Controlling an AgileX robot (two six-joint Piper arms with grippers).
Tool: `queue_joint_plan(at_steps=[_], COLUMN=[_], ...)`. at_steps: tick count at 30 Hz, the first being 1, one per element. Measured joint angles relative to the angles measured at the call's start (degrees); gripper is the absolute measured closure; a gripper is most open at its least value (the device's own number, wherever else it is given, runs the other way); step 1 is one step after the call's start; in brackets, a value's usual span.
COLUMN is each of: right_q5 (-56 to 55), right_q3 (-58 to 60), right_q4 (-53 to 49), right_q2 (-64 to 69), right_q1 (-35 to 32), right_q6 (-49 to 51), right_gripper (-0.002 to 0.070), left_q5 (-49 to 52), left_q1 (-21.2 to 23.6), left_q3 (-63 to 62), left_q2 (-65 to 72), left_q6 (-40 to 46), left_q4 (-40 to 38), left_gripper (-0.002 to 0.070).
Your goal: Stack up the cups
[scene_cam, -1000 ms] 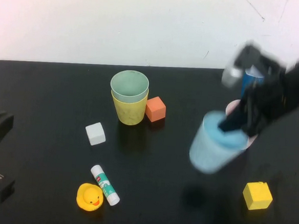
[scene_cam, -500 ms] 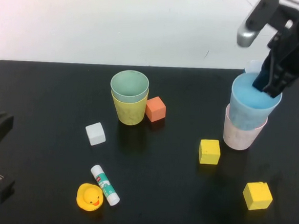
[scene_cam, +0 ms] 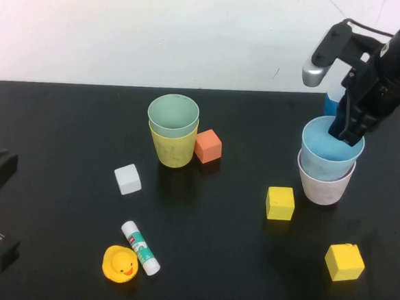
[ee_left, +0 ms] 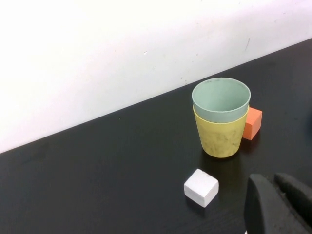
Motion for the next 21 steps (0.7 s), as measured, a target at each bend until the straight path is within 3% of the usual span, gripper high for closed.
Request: queue_joint_plan(at_steps=[4, 11, 17, 21], right_q5=[0.4, 0.8, 1.8, 2.5], right_q3=[0.0, 0.0, 0.0, -1.5], right_q4=[-0.4, -0.4, -0.5, -0.7], right_q2=[0.0, 0.1, -1.5, -6.0], right_q1=[0.0, 0.0, 0.0, 0.0], right_q6=[0.0, 0.6, 1.1, 1.1], right_gripper=[0.0616, 0.0391, 0.036, 0.0386], left_q5=[0.0, -4.1, -7.3, -7.8], left_q1=[0.0, 0.0, 0.0, 0.0], left_q3=[0.0, 0.0, 0.0, 0.0], left_q2=[0.0, -0.1, -2.6, -7.4], left_q6=[-0.1, -0.3, -2.0, -1.9], left_q4=[-0.2, -0.2, -0.2, 0.5], left_gripper=[0.0673, 0.0673, 0.0673, 0.0673])
